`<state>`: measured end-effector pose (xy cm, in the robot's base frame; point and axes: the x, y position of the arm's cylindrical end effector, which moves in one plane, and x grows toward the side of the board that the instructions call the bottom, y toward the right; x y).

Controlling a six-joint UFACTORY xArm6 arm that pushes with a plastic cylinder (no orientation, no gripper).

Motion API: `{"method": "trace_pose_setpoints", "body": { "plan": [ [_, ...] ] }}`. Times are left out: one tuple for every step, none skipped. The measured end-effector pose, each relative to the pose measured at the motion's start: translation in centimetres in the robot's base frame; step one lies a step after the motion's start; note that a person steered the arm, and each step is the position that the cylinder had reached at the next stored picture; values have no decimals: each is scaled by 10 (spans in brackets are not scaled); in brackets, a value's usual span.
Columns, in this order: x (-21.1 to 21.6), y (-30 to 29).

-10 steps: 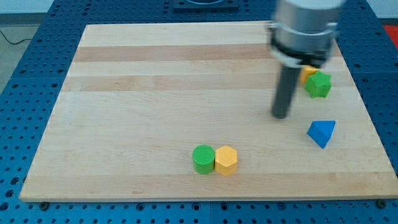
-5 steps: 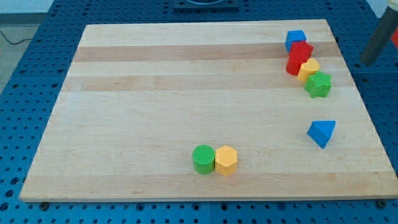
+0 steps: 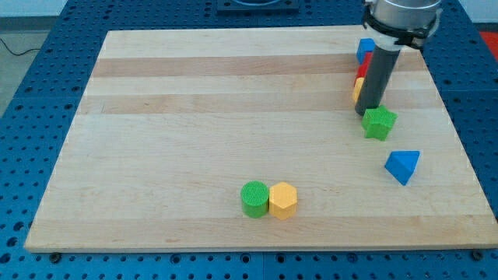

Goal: Drag the green star into the top side of the yellow hexagon

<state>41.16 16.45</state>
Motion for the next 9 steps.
{"method": "trace_pose_setpoints", "body": {
  "plan": [
    [0, 35],
    [0, 89],
    [21, 95],
    [52, 45],
    [60, -1],
    [60, 37],
    [30, 70],
    [15, 66],
    [25, 30]
  ]
}}
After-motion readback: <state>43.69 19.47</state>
